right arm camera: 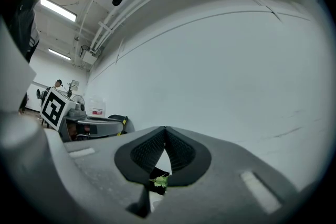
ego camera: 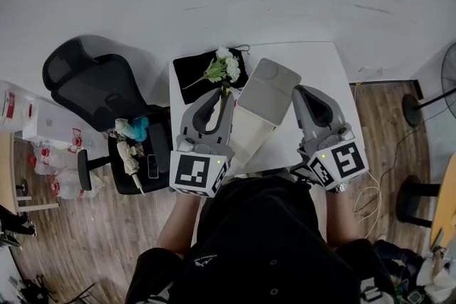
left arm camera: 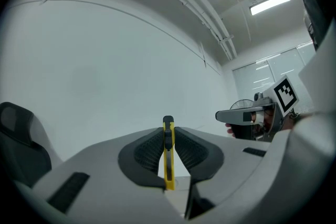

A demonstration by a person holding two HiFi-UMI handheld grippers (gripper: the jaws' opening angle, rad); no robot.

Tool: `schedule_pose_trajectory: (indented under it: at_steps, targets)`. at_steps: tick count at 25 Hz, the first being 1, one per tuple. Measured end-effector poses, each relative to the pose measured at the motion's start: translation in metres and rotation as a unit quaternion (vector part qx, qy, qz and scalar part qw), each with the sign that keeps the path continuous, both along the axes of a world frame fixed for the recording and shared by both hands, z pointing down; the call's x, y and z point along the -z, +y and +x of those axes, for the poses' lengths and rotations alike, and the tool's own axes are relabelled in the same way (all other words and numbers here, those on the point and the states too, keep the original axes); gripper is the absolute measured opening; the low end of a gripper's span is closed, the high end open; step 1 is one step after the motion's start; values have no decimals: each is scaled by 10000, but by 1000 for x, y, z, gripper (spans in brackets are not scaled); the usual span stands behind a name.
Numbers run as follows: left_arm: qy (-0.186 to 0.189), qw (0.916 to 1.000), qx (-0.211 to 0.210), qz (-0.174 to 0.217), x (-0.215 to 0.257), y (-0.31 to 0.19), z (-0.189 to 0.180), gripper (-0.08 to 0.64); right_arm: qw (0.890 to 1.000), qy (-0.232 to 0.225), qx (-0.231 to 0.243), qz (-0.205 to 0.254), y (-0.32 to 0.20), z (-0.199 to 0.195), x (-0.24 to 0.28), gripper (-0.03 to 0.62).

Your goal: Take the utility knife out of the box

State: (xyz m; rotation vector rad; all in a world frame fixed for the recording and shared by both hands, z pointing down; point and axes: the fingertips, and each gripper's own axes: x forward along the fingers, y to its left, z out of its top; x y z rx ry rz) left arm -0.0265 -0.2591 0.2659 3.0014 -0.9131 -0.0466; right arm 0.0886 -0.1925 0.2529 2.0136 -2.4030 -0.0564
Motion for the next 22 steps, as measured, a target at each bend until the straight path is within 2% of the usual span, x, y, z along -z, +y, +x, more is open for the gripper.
schedule_pose_trajectory:
  at_steps: [22]
  targets:
    - [-12,10000,37,-63,-7,0,-2,63,10000,27,14,-63,0,1,-3,5]
